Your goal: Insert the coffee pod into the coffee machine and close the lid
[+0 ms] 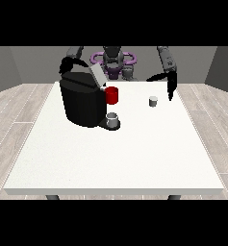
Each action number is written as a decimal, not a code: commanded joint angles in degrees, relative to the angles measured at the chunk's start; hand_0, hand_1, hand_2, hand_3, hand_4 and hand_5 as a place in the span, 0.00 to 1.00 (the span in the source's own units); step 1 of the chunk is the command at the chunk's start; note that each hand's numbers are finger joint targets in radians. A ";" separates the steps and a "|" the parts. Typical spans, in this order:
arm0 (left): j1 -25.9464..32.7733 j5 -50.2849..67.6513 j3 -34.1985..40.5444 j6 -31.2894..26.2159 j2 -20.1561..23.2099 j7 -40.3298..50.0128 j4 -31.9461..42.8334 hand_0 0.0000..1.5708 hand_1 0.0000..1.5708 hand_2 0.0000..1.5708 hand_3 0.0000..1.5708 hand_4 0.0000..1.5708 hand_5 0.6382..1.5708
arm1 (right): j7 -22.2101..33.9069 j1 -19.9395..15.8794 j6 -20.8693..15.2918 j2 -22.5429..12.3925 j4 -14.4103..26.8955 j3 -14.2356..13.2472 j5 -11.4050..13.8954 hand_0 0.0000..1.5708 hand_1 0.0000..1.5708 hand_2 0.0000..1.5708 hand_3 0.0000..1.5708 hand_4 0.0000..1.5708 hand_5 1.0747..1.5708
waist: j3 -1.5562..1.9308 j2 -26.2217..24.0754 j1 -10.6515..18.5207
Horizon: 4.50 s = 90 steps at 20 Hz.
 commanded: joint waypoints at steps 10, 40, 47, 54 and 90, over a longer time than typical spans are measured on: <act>-5.06 -12.11 -7.55 5.16 -2.93 -1.41 9.23 0.00 0.00 0.24 0.00 0.00 1.00 | 0.24 -6.24 -2.31 -1.30 10.41 -3.76 0.96 0.00 0.00 0.00 0.00 0.26 1.00 | 0.01 0.92 2.73; -14.65 -29.51 -9.04 18.30 2.47 -9.16 27.14 0.63 0.63 0.70 0.55 0.18 1.00 | -1.77 -6.96 -4.16 0.37 15.06 -3.26 1.03 0.00 0.00 0.00 0.00 0.33 1.00 | 0.02 1.74 0.93; -17.69 -31.45 -7.88 21.69 1.88 -11.12 31.94 0.78 0.78 0.86 0.83 0.30 1.00 | 2.02 -9.13 -3.24 0.14 11.50 -1.74 0.78 0.00 0.00 0.00 0.00 0.26 1.00 | -0.01 3.83 -1.05; -19.33 -30.22 -10.12 11.40 0.77 -12.36 25.97 0.89 0.89 0.91 0.87 0.38 1.00 | 0.04 -5.97 -1.42 -2.27 18.18 -6.42 -2.09 0.00 0.00 0.00 0.00 0.28 1.00 | 0.04 -3.72 1.63; -48.60 -31.00 -4.15 2.82 5.93 2.11 24.37 0.82 0.82 0.83 0.78 0.32 1.00 | 2.17 -14.43 -2.32 -1.99 13.33 -1.47 0.59 0.00 0.00 0.00 0.00 0.33 1.00 | 0.03 3.99 -9.40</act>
